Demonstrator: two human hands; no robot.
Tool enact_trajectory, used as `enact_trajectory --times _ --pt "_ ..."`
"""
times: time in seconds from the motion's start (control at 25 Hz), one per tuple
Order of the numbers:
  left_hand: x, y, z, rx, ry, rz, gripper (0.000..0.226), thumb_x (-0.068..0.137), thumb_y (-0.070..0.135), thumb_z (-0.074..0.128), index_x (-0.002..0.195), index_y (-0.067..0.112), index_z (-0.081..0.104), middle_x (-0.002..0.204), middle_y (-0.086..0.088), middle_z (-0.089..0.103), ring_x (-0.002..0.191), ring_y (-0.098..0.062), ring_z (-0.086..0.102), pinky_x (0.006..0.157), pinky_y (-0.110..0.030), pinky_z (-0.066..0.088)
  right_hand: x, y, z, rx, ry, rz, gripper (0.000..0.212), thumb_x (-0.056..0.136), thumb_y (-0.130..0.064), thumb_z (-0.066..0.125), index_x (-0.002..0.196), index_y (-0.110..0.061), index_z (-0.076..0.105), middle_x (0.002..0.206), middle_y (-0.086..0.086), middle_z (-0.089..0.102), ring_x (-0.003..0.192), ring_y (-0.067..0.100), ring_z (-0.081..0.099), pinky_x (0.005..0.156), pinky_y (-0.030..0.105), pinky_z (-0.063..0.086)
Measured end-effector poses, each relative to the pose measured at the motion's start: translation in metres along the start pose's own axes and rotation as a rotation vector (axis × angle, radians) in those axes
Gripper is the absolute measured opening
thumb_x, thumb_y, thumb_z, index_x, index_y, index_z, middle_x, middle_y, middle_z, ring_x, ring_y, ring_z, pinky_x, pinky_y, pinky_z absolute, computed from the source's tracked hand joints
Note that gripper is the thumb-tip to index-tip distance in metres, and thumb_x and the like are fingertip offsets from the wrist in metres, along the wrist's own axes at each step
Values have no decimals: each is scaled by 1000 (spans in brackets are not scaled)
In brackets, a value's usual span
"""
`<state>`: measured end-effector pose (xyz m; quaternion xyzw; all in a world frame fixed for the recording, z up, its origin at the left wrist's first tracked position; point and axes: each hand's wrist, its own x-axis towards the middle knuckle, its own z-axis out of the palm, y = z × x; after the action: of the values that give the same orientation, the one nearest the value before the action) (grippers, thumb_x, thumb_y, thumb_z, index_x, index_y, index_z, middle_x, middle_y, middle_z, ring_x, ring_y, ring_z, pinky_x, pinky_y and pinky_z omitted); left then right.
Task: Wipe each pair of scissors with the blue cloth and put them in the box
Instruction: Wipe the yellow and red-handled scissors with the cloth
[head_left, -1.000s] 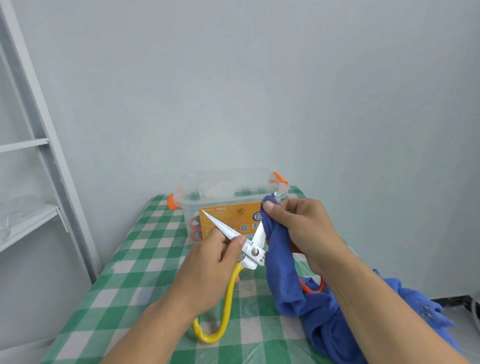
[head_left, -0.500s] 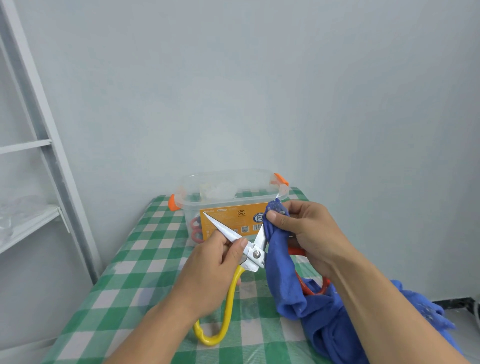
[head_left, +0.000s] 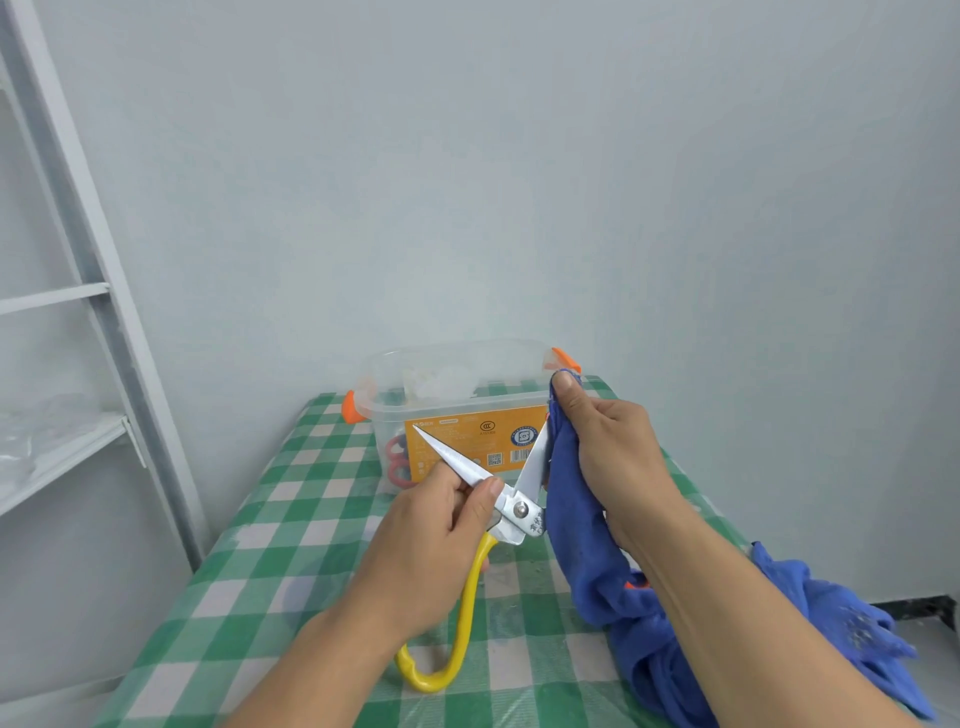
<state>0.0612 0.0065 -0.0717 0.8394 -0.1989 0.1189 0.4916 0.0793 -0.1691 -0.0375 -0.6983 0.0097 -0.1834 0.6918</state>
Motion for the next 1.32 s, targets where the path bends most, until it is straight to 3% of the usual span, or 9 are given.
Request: enact_trajectory --times 0.2,0.36,0.48,0.56,0.68,0.84,0.96,1.2,1.32 --pt "1 0 -1 -15 -20 -51 22 103 34 49 90 18 58 68 17 68 56 -12 67 59 -28 52 -6 2 -3 228 162 -47 50 103 -41 51 78 1 64 62 6 66 57 18 63 54 28 56" --pt "2 2 -1 -45 -39 -52 22 102 33 50 92 16 59 66 16 67 56 -13 66 65 -39 58 -7 3 -9 161 238 -53 50 103 -42 50 77 -1 62 55 -2 55 58 19 51 55 32 48" --pt "1 2 -1 -58 -39 -51 22 102 33 50 93 15 59 64 16 66 56 -13 66 66 -45 59 -6 5 -11 63 155 -64 49 102 -41 52 78 0 64 57 -6 50 60 14 44 62 30 38" --pt "1 2 -1 -51 -32 -50 22 102 33 50 92 16 58 64 17 66 56 -14 67 64 -37 58 -7 6 -11 13 76 -101 43 101 -35 56 84 4 61 60 -6 48 59 11 41 62 27 36" --pt "0 3 0 -34 -24 -49 21 102 32 50 89 18 56 63 19 65 56 -14 67 58 -28 53 -7 5 -10 -78 15 -155 26 98 -24 63 80 -6 62 55 -12 50 51 6 44 54 19 39" --pt "2 3 -1 -19 -39 -30 21 102 34 49 93 18 58 67 17 67 56 -14 67 62 -35 56 -1 0 -9 37 -45 -105 17 97 -13 65 85 -1 64 66 6 60 63 17 56 61 30 57" --pt "1 3 -2 -8 -41 -21 22 102 35 48 92 17 57 70 15 68 57 -14 68 62 -36 55 1 -3 -9 155 -64 -40 21 95 -11 66 85 7 63 78 21 62 70 28 62 61 32 59" --pt "0 4 -1 -40 -35 -37 23 102 34 50 91 16 58 67 12 67 57 -16 68 65 -45 57 -8 0 -16 127 91 -54 20 86 -20 78 74 -11 65 61 4 64 54 16 58 49 25 48" --pt "0 4 -1 -59 -35 -44 22 102 33 50 90 16 58 65 14 65 56 -15 66 66 -48 58 -9 3 -20 151 124 -107 25 90 -21 74 72 -5 66 59 5 58 55 16 52 54 28 43"
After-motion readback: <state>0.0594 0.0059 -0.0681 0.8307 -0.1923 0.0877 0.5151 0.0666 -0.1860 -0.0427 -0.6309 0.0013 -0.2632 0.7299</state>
